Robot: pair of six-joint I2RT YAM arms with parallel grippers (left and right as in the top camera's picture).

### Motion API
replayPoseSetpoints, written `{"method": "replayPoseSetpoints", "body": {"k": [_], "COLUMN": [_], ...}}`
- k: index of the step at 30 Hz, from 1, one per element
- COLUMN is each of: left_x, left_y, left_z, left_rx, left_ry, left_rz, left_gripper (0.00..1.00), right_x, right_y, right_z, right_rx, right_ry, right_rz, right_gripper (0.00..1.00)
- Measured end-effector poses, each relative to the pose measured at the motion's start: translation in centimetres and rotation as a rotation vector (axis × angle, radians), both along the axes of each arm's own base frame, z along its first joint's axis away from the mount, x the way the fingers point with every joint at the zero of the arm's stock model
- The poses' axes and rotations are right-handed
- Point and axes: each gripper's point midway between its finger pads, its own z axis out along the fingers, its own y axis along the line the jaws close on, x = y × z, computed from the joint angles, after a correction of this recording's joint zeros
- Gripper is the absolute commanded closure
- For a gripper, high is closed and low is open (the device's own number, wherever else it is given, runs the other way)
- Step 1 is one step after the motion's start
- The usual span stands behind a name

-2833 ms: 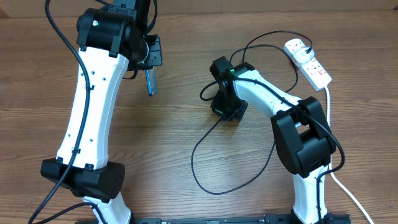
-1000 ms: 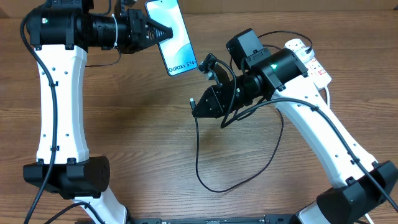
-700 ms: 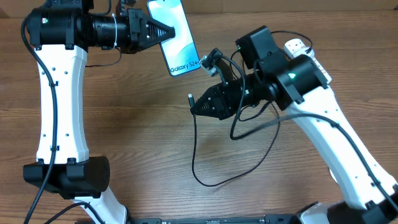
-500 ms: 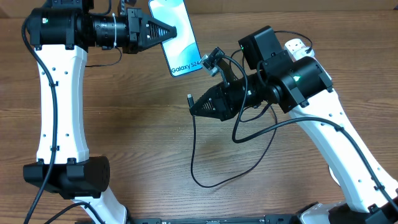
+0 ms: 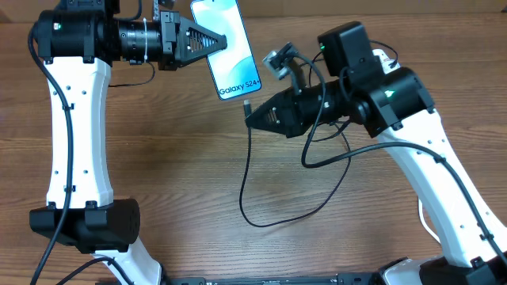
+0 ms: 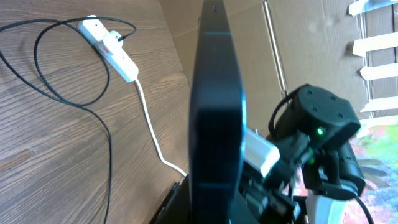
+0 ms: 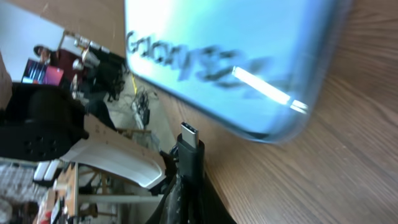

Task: Plug charger to phone and switch on socket
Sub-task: 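Move the plug tip-up toward the phone's bottom edge with the right gripper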

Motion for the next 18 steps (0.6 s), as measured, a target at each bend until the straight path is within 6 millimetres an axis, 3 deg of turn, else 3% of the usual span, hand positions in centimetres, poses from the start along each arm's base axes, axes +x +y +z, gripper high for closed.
{"method": "replayPoseSetpoints", "body": {"k": [18], "left_x": [0.0], "left_y": [0.0], "left_z": [0.01], "left_rx": [0.0], "left_ry": [0.0], "left_rz": [0.0], "left_gripper": [0.96], "right_x": [-0.42], "right_y": [-0.01], "right_z": [0.74], "right_rx": [0.046], "right_ry": [0.043], "right_rz": [0.016], "right_gripper": [0.96]}}
